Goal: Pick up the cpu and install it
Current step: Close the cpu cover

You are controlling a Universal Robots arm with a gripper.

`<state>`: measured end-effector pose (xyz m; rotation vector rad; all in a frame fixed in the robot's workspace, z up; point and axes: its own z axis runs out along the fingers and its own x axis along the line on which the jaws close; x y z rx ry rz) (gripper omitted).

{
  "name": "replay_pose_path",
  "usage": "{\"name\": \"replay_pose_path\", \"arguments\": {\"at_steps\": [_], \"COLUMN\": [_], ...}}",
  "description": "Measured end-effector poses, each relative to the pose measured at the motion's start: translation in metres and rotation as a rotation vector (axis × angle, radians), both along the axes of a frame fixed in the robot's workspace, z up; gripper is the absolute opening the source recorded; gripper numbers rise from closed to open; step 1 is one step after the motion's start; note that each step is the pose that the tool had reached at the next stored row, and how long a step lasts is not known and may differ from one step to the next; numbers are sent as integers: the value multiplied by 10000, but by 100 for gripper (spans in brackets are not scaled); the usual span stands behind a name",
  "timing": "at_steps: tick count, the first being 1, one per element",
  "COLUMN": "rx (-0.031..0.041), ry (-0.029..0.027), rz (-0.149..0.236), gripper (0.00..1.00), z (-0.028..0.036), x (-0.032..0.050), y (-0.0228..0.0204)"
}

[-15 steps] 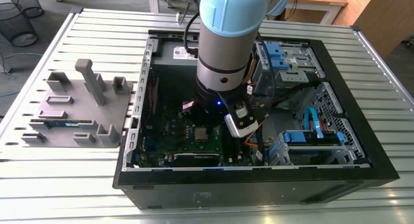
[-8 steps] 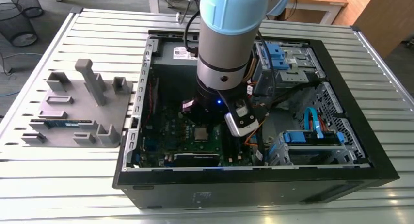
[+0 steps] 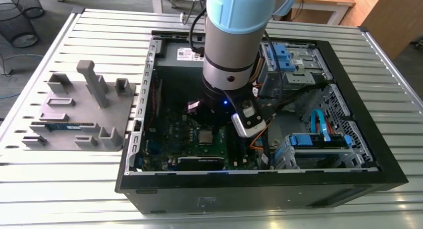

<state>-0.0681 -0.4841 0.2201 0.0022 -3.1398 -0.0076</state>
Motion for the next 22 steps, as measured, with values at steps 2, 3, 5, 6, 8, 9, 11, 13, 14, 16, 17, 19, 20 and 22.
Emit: {"name": "replay_pose_path", "arguments": {"at_steps": [2,3,5,6,8,9,11,13,14,16,17,19,20,22], "rx": [3,7,9,11,13,13,17,25,29,36,45,79,100,146], "ry": [0,-1,0,0,0,0,0,0,-1,0,0,0,-1,-4], "rz": [66,114,229,284,389,432,485,537,565,649,714,880,978,1208], "gripper": [11,11,11,11,11,11,11,11,11,11,11,11,11,11], "z": [-1,-2,-2,-3,-4,-5,-5,-6,-7,-8,-9,-9,-8,-10], "x": [5,7,9,10,12,18,43,69,79,92,95,97,98,98], "y": [8,11,16,19,24,26,28,32,33,34,34,35,35,35]}}
